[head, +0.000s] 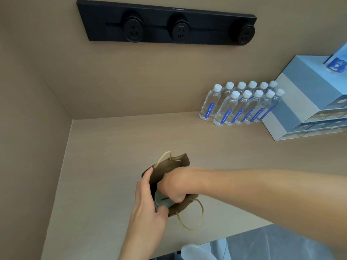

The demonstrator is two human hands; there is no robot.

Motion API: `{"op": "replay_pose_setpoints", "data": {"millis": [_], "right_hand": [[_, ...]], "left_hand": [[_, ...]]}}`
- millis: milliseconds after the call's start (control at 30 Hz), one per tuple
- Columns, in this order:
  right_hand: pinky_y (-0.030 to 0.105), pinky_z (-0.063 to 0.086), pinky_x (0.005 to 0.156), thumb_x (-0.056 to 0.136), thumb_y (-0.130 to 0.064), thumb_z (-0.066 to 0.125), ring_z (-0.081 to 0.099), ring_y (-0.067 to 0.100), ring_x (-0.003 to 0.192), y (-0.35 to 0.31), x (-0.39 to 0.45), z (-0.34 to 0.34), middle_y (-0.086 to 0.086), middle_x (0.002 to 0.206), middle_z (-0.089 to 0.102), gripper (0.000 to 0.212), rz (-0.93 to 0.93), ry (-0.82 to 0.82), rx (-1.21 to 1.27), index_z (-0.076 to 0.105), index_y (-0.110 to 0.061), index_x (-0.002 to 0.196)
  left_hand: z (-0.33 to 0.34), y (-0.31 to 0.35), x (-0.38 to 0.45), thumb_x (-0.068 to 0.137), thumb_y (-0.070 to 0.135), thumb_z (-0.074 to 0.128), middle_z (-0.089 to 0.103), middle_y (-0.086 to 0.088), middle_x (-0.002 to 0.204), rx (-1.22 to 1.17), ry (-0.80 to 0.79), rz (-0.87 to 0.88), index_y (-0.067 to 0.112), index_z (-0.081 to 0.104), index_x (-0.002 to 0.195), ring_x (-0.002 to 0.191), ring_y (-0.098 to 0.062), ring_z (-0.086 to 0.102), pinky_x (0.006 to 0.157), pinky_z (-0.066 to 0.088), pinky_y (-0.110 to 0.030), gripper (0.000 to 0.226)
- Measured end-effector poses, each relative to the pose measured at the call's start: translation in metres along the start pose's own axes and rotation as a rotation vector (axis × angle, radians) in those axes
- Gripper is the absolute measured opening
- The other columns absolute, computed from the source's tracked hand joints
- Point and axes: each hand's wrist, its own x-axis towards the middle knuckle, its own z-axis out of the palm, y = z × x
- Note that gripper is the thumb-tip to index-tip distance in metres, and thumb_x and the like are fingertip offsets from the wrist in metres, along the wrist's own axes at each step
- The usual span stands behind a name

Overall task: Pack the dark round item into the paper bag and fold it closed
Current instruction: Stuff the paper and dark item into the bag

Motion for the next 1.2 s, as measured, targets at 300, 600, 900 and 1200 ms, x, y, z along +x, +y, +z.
{"op": "replay_pose_setpoints", "data": {"millis": [300,600,900,1200], "right_hand": [[0.034,0.04,0.05,0.09,-0.009,0.058,0.044,0.019,0.053,-0.005,0.037,0.033,0.004,0.067,0.047,0.01,0.155,0.047,0.353,0.05,-0.012,0.086],[0.032,0.035,0.042,0.092,-0.008,0.058,0.046,0.019,0.054,-0.009,0.041,0.035,0.006,0.068,0.047,0.008,0.133,0.022,0.351,0.055,-0.01,0.099],[0.031,0.046,0.049,0.087,0.005,0.053,0.059,0.029,0.059,0.015,-0.017,0.017,0.012,0.074,0.059,0.011,0.023,0.243,0.569,0.06,-0.002,0.083],[0.02,0.041,0.036,0.103,-0.021,0.04,0.055,0.023,0.04,0.047,-0.081,0.124,0.007,0.087,0.072,0.023,0.32,0.943,1.686,0.057,-0.022,0.118]], "left_hand": [[-0.001,-0.003,-0.001,0.082,0.003,0.049,0.049,0.001,0.138,0.058,0.002,0.001,0.065,0.011,0.136,0.078,-0.004,0.062,0.067,0.042,-0.016,0.09],[-0.001,-0.005,-0.001,0.087,0.009,0.053,0.046,-0.006,0.145,0.072,-0.014,0.012,0.064,0.009,0.137,0.092,-0.016,0.066,0.066,0.04,-0.016,0.087],[-0.006,0.002,-0.008,0.091,0.022,0.06,0.026,0.027,0.148,-0.01,-0.021,0.047,0.079,0.01,0.125,0.132,-0.009,0.044,0.11,0.042,-0.046,0.084],[-0.03,0.002,-0.011,0.086,0.048,0.052,0.065,0.011,0.113,-0.261,0.083,-0.111,0.072,0.04,0.121,0.094,-0.002,0.069,0.069,0.061,-0.027,0.045]]}}
